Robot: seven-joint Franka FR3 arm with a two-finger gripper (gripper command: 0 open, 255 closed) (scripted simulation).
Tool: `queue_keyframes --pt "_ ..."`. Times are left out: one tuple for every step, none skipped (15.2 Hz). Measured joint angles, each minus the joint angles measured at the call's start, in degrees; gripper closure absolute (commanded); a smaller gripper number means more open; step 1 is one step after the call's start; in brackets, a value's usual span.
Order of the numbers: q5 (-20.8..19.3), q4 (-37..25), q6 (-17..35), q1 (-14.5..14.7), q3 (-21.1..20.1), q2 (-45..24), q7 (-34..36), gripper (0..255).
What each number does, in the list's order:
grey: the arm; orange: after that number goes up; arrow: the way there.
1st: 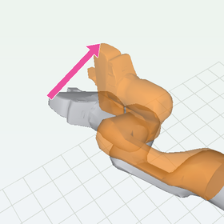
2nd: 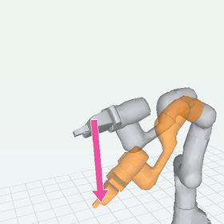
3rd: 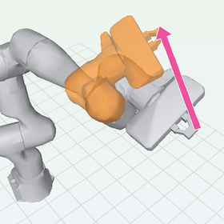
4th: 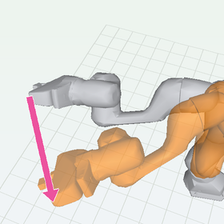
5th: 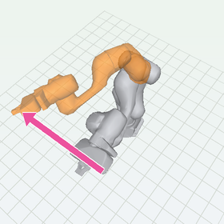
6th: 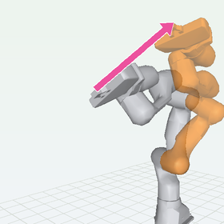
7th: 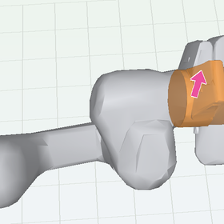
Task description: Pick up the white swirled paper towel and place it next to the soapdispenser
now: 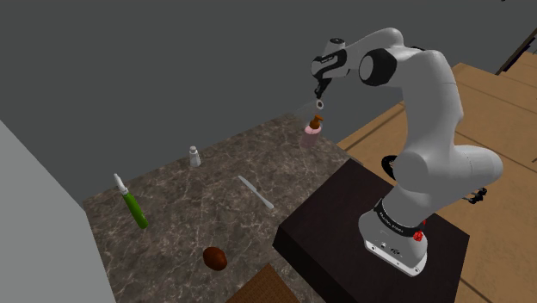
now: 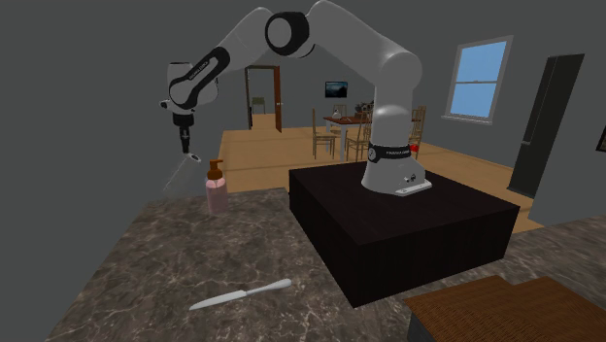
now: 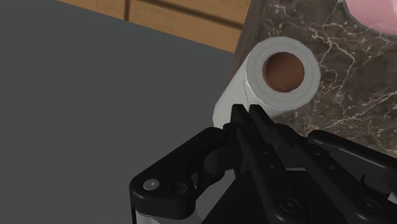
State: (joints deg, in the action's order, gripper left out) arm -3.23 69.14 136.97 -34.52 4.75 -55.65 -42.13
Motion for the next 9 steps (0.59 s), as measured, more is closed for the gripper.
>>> queue_keyframes --pt "-0.01 0.23 -0.32 0.06 0.02 0.55 0.02 255" --pt "-0.05 0.88 -0.54 0.19 0.04 1.39 0.08 255" --pt "-0.05 1.0 -0.89 0.18 0.04 1.89 0.02 255" --pt "-0.03 0.98 -1.31 0.15 0.03 2.28 -0.06 255" --pt "-0.02 0.73 -1.82 0.15 0.03 2.55 -0.1 255" --pt "-0.02 0.86 -2.25 0.12 0.03 3.1 -0.19 255" --pt "0.0 0.45 -2.83 0.14 0.02 3.27 -0.22 255" --pt "-0.02 0.55 -3.31 0.18 0.03 3.85 -0.24 255" --pt "-0.02 0.54 -3.78 0.24 0.04 4.3 -0.23 255"
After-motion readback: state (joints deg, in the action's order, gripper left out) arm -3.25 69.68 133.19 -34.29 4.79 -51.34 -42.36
